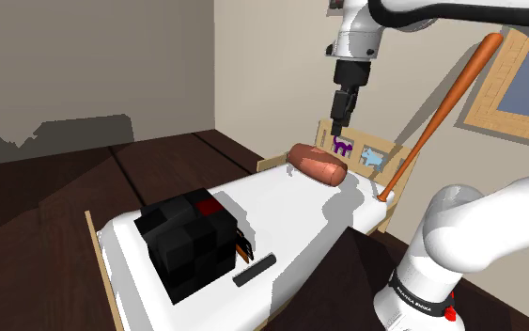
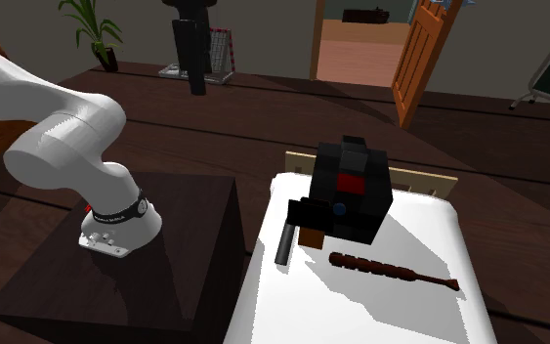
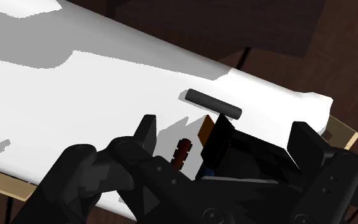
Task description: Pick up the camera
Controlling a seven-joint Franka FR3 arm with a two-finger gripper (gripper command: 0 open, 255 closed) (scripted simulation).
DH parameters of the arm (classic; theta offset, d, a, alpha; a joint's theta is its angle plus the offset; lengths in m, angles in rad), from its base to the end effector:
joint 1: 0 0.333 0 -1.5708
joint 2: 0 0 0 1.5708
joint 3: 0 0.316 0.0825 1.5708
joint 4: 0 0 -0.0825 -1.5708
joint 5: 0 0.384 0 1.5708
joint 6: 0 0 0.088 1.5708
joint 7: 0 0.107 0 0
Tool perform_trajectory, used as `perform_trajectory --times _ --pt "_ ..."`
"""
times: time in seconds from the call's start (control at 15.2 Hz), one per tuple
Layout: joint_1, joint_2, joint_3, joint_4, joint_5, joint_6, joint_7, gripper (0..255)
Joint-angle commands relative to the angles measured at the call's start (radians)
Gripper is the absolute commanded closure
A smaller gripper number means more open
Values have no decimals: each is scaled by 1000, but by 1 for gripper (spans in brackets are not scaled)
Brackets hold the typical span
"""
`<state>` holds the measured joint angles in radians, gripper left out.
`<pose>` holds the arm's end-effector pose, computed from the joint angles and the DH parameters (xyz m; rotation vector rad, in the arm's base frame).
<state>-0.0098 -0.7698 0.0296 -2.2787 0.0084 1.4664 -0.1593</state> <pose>0.3008 0.0102 0.6126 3.1204 0.2675 -0.0681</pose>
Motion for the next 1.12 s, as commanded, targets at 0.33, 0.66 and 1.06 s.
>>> perform_trajectory --times 0.33,0.66,1.06 --pt "-1 44 76 -116 18 166 102 0" --pt "-6 133 154 -195 26 339 208 0" --pt "-25 301 248 -238 5 547 350 0"
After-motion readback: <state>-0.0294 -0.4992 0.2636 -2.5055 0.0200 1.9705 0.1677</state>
